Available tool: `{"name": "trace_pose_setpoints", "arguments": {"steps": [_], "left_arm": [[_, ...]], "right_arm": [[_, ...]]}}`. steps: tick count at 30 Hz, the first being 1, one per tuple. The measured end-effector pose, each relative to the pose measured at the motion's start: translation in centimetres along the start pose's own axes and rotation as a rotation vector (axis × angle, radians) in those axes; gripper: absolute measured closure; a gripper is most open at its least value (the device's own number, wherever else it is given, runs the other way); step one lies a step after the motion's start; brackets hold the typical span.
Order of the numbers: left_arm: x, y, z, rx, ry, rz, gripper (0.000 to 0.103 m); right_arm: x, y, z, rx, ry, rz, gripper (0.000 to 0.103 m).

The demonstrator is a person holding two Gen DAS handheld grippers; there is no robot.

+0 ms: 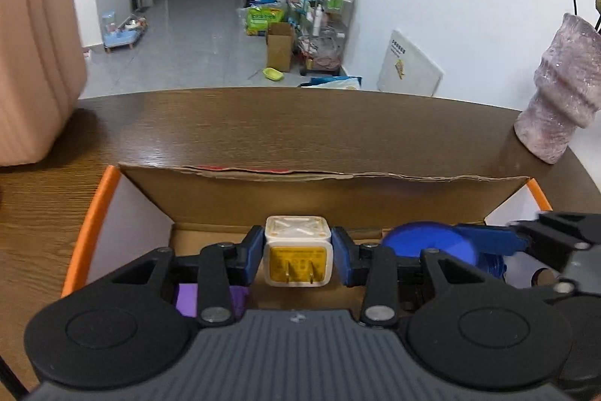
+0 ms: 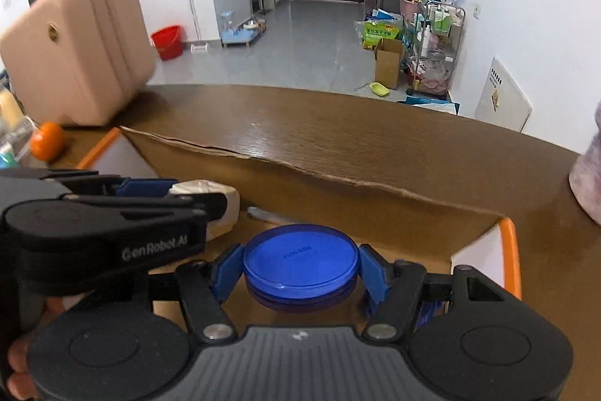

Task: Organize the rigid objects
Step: 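Lower the adapter and blue lid into the red box and open both tools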

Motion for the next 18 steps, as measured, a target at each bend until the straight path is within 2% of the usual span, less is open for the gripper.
{"name": "trace_pose_setpoints", "arguments": {"steps": [6, 10, 13, 15, 17, 18], "left_arm": [[-0.6, 0.0, -0.4, 0.042, -0.014, -0.027, 0.063], [-2.3, -0.3, -0.6, 0.047, -0.019, -0.03, 0.063], [-4.9, -0.7, -0.6, 0.064, -0.02, -0.053, 0.059], [-7.4, -0.6, -0.2, 0.061, -0.027, -0.083, 0.051], [-10.1, -0.3, 0.2, 0.068, -0.04, -0.111, 0.05], [-11.6, -0.2, 0.5, 0.069, -0.047, -0.124, 0.05]], "right_arm": [[1.3, -0.1, 0.5, 0.002, -0.006, 0.011, 0.037], [0.2, -0.4, 0.8, 0.005, -0.002, 0.006, 0.037], [-2.0, -0.7, 0.9, -0.004, 0.002, -0.013, 0.037], [-4.4, -0.6, 0.9, -0.003, 0.007, -0.037, 0.035], [-7.0, -0.4, 0.6, 0.004, 0.021, -0.067, 0.027], [-8.3, -0.5, 0.3, 0.005, 0.033, -0.081, 0.027]]}}
Point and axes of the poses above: each gripper's, at about its wrist camera, not at the fingertips, and x roughly the way its jaws point, z to its left, y to its underside, the point moved 2 cm from there along x, roughly the way its jaws point, and after that the axes turned 1 degree about x, right-handed, at the moved point
